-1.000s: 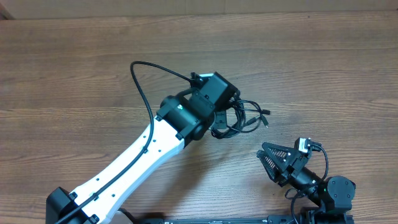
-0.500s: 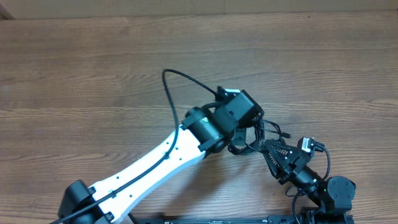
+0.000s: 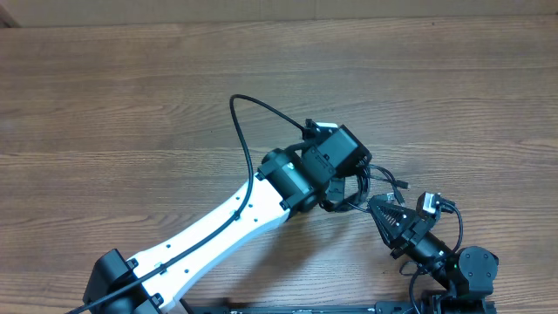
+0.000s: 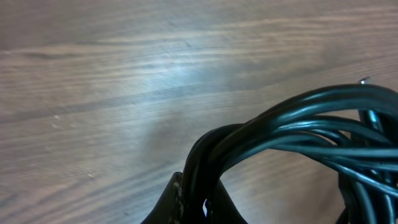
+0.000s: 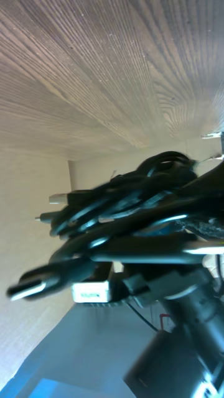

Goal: Untangle cables
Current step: 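Carry the held cables right toward the right gripper, then reach the right gripper up and grasp a hanging cable strand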

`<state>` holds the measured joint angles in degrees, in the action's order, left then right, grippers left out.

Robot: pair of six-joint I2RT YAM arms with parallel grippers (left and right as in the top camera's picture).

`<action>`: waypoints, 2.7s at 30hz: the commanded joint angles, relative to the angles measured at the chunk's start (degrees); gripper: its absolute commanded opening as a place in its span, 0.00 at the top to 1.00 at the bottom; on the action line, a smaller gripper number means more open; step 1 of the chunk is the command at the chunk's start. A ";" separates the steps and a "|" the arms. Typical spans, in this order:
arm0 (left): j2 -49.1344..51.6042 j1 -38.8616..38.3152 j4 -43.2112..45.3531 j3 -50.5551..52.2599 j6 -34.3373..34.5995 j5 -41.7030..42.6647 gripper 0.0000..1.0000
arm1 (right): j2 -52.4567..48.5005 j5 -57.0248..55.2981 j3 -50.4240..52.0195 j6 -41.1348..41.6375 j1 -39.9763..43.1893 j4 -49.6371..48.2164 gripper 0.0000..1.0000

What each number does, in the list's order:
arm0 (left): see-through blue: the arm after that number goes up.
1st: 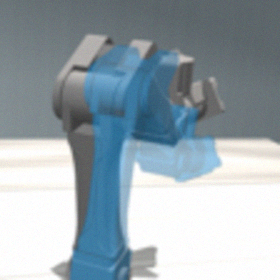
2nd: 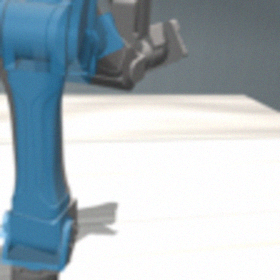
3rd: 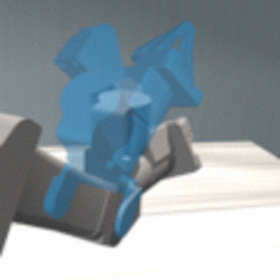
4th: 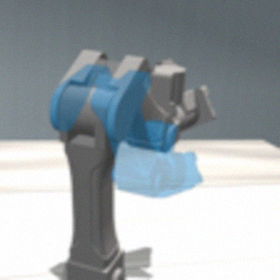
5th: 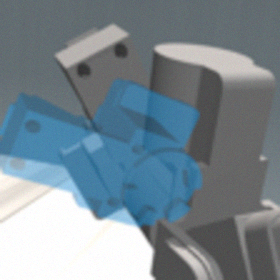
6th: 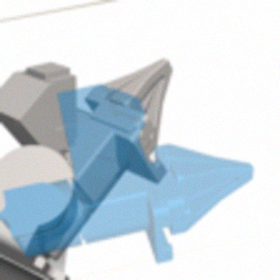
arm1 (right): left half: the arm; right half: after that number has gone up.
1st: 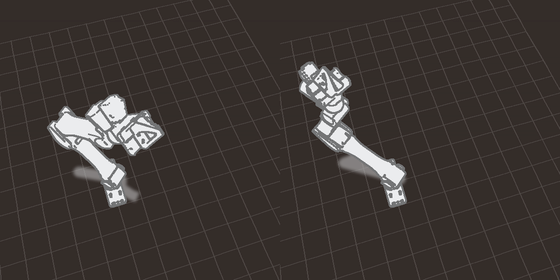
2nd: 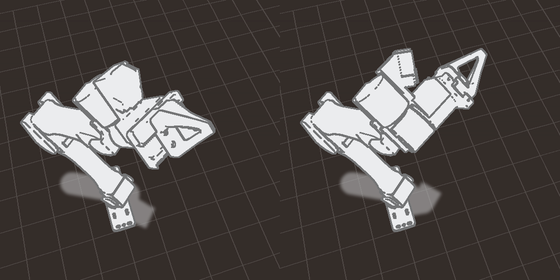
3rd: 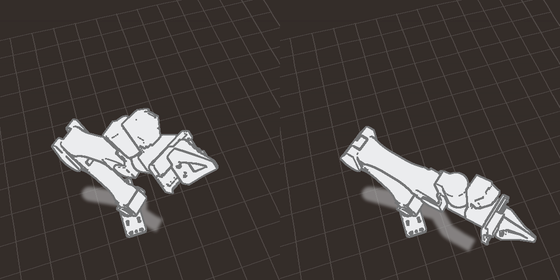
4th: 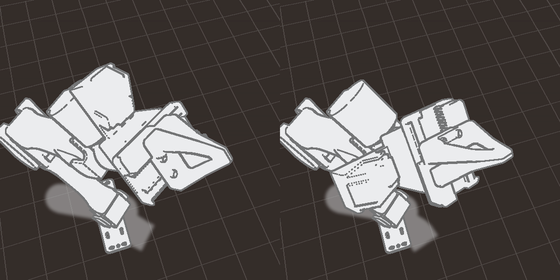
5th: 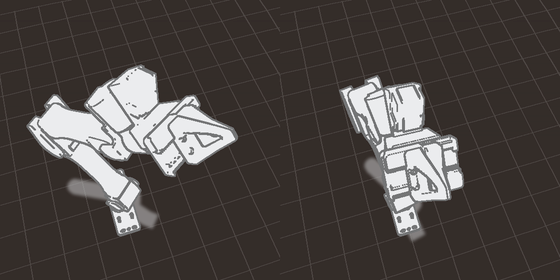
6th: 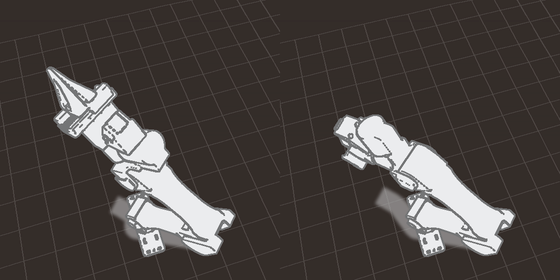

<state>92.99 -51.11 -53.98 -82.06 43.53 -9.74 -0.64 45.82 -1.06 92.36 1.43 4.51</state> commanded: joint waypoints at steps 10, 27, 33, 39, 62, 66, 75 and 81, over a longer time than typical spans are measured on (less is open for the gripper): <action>-1.88 12.70 -1.33 -0.22 -5.03 0.26 0.96 | 0.46 0.70 0.59 -12.02 0.09 -0.50 0.96; -1.95 14.36 -7.58 -0.22 -39.89 6.16 0.96 | 0.46 4.28 0.57 -30.77 0.17 -0.15 0.09; -1.95 14.36 -10.62 -0.22 -41.86 6.16 0.96 | -0.96 0.79 -0.11 -32.72 0.26 0.52 0.01; -1.95 14.36 -10.51 -0.22 -41.86 6.16 0.96 | -4.66 -2.27 -3.85 -37.55 0.26 6.64 0.01; -1.95 14.34 -9.62 -0.22 -58.36 6.45 0.96 | -34.67 5.25 -28.24 -65.88 0.13 28.85 0.00; -1.95 14.34 -8.24 -0.22 -58.38 7.72 0.96 | -38.71 6.60 -28.22 -67.58 -1.97 28.74 0.00; -1.92 14.36 -4.57 -0.22 -60.35 11.28 0.96 | -46.31 -4.50 -28.24 -67.56 -19.69 17.92 0.10; -1.92 14.36 -5.86 -0.22 -63.30 11.32 0.96 | -50.23 -18.16 -28.22 -67.56 -29.40 11.87 0.18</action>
<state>92.90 -36.75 -59.59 -82.00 -17.06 0.14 -49.34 37.43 -27.77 25.47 -24.45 18.55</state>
